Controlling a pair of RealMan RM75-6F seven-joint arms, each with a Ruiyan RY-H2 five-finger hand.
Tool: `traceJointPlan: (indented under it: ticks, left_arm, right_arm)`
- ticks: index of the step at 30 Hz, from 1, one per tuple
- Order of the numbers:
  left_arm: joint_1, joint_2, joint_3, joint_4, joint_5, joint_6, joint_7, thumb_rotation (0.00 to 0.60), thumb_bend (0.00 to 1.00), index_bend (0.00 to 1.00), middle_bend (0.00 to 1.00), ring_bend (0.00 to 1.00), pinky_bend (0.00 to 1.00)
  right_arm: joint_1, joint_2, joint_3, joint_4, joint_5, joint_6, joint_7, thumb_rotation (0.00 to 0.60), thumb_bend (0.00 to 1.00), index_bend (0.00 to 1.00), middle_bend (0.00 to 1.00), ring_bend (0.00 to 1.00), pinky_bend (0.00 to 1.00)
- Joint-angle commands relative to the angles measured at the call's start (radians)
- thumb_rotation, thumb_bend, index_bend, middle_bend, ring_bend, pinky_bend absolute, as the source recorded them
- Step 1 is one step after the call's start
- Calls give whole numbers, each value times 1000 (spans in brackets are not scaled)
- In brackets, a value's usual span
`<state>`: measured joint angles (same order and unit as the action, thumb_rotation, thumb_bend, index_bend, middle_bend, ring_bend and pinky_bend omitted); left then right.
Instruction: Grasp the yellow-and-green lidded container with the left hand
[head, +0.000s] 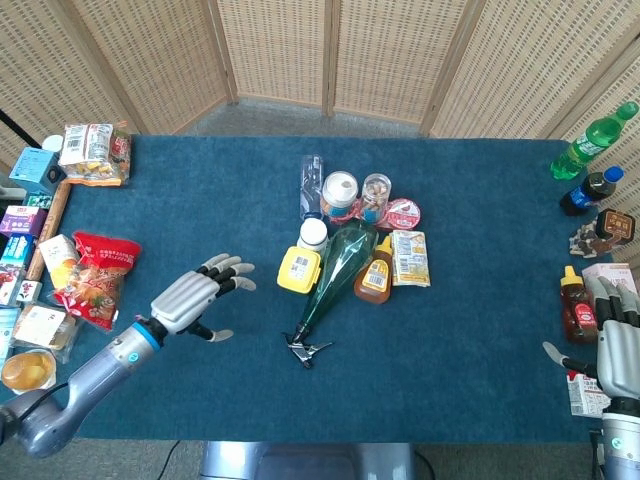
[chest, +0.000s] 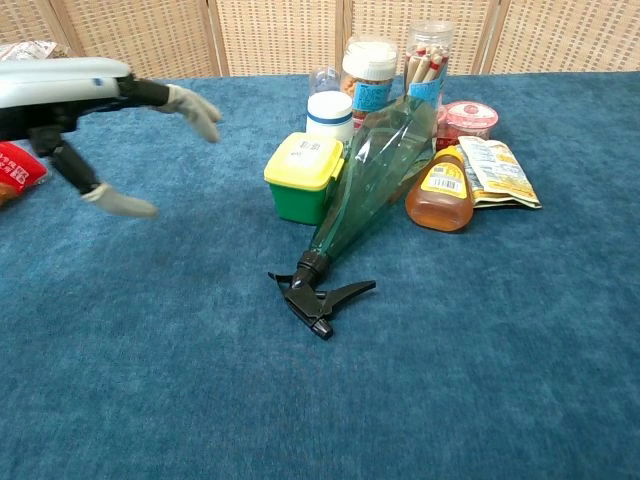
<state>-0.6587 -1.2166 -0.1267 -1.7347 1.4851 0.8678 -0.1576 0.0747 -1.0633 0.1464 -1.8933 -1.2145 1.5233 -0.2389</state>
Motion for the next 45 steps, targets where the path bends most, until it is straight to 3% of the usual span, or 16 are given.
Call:
traceJointPlan:
  ticks: [1,13,25,37,45]
  left_arm:
    - [-33,-35,-15,18,-39,-31,31,600,245,227,101,0,0]
    - [-124,-162,-40,55,-166,-79,205,600,245,189,71,0,0]
    - [-195,-249,-25,87,-339,-85,449,600,245,169,80,0,0]
    - [-175,-183,15,57,-439,-46,502,600,245,142,85,0,0]
    - [-93,-77,73,24,-413,-36,389,600,245,128,86,0,0]
  right_arm:
    - [-6,4,-1,1,-3,6,4,515,0,0,87,0,102]
    - [-32,14,-2,14,-19,22,53,515,0,0,86,0,102]
    - [-56,12,-1,46,-45,41,119,515,0,0,86,0,101]
    - [-60,8,3,47,-70,40,144,515,0,0,86,0,101]
    - [-59,9,8,35,-90,47,142,516,0,0,82,0,103]
